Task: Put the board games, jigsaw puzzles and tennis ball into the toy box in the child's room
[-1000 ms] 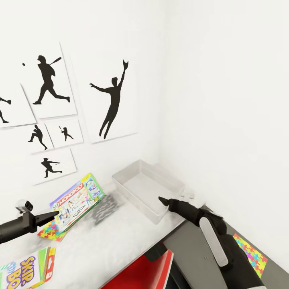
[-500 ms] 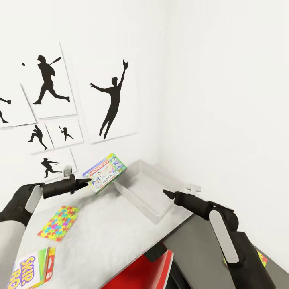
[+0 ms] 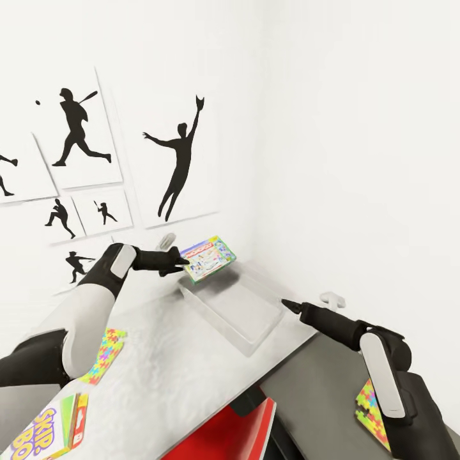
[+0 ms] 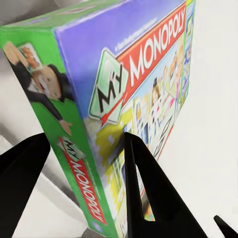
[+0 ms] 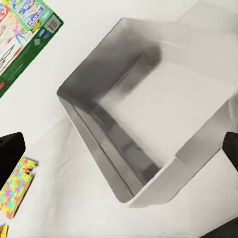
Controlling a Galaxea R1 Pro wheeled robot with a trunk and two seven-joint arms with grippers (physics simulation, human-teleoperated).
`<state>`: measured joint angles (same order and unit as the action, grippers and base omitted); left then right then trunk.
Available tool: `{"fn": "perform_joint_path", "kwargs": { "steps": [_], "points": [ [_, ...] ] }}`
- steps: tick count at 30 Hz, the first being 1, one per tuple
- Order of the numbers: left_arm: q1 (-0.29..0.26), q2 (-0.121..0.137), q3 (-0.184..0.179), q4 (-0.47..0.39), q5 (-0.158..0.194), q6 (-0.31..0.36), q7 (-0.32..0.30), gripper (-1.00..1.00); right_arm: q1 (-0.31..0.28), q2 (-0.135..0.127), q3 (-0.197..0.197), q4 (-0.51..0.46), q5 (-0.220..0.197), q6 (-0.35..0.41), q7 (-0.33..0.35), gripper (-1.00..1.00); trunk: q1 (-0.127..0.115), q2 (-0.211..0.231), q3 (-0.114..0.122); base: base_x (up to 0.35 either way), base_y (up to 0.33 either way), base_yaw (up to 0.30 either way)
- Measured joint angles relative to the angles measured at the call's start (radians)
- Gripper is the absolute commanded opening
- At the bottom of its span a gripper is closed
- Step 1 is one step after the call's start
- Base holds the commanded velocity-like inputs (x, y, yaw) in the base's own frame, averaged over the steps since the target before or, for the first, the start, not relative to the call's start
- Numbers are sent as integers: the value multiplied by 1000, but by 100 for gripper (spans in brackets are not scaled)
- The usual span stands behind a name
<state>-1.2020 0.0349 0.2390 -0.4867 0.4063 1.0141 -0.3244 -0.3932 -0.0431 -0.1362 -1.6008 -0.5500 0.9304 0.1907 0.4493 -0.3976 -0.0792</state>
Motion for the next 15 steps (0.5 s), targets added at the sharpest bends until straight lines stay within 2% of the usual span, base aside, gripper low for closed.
{"fn": "perform_joint_path", "kwargs": {
  "steps": [2, 4, 6, 10, 15],
  "points": [
    [-11, -25, 12, 8, 15, -50, 78, -100, 0, -1, -11, 0, -1, 18, 27, 100, 0, 0, 0, 0, 0, 0],
    [-16, -41, 22, 15, 24, -85, 129, -100, 0, -1, -15, 0, -2, 33, 47, 100, 0, 0, 0, 0, 0, 0],
    [-20, -62, 28, 30, 52, -115, 193, -100, 0, -1, -29, 0, -2, 58, 71, 100, 0, 0, 0, 0, 0, 0],
    [-22, -72, 32, 57, 77, -144, 223, -100, 0, -1, -58, -1, -1, 89, 82, 100, 0, 0, -3, 0, 0, 0],
    [-22, -77, 33, 63, 81, -176, 228, -100, 0, -8, -73, 0, -1, 112, 85, 100, 0, 0, -10, 0, 0, 0]
  ]
}}
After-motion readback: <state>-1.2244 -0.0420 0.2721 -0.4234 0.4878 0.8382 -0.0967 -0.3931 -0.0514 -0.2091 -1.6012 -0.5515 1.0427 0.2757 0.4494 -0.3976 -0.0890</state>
